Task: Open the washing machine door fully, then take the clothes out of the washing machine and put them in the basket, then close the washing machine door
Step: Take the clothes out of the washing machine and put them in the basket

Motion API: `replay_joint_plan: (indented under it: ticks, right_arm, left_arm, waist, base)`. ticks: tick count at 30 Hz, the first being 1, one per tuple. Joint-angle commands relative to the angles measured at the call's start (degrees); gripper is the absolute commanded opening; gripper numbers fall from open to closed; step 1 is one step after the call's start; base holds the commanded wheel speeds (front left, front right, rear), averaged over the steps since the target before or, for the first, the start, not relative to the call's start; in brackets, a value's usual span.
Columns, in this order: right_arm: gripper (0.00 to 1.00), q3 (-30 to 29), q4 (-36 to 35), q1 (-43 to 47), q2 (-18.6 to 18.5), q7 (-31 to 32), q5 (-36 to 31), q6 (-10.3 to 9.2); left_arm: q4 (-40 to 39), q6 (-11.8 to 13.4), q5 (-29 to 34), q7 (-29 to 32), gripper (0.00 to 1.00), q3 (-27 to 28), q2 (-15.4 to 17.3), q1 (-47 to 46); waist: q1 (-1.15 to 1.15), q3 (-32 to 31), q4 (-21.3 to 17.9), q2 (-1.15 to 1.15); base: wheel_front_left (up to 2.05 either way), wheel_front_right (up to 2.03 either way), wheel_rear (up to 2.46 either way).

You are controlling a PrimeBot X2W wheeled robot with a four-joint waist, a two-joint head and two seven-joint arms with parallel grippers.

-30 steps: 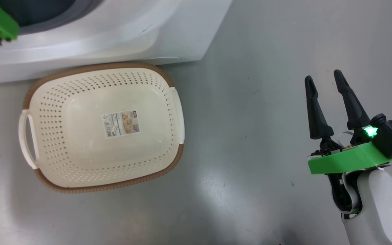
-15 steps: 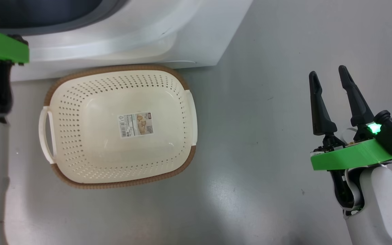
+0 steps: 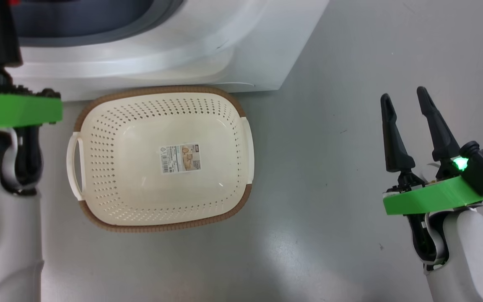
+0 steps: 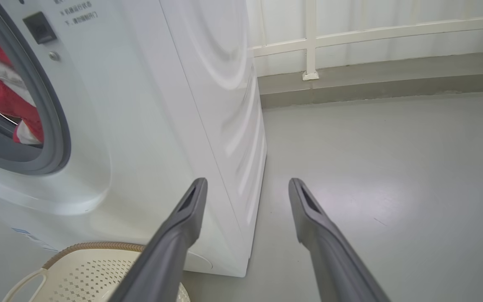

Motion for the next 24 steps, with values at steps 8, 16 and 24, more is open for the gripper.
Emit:
replay_joint_plan:
  ticks: [8, 16, 24]
  right_arm:
    - [1.0, 0.7, -1.3, 2.3, 0.2, -0.4, -0.5, 0.37]
    - [1.0, 0.7, -1.2, 2.6, 0.2, -0.4, -0.7, 0.37]
    - [1.0, 0.8, -1.2, 2.5, 0.2, -0.4, -0.7, 0.37]
  left_arm:
    - [-12.4, -0.3, 1.0, -0.4, 0.0, 4.8, 0.5, 6.3]
    - [-20.7, -0.3, 0.9, -0.4, 0.0, 6.4, -1.5, 9.3]
    - [-25.7, -0.3, 1.1, -0.4, 0.0, 6.3, -2.6, 12.4]
  waist:
    - [0.0, -1.2, 0.7, 0.0]
    - [0.0, -1.6, 1.1, 0.0]
    - [0.0, -1.5, 1.2, 0.0]
  base:
    - [0.0, 0.0, 0.0]
    - [0.0, 0.0, 0.0]
    - [0.0, 0.0, 0.0]
